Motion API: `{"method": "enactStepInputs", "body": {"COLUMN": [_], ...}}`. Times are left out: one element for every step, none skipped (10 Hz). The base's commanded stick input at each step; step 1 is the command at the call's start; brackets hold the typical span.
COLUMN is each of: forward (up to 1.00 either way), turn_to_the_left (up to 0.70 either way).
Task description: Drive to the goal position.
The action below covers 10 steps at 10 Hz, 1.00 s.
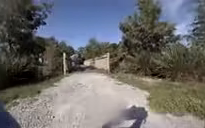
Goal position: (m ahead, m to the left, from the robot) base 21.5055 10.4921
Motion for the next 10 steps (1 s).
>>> {"method": "enactStepInputs", "body": {"forward": [1.00, 1.00, 1.00, 1.00, 1.00, 1.00, 1.00, 1.00, 1.00, 1.00], "turn_to_the_left": [0.27, 0.27, 0.27, 0.27, 0.22, 0.00, 0.00, 0.04, 0.17, 0.27]}}
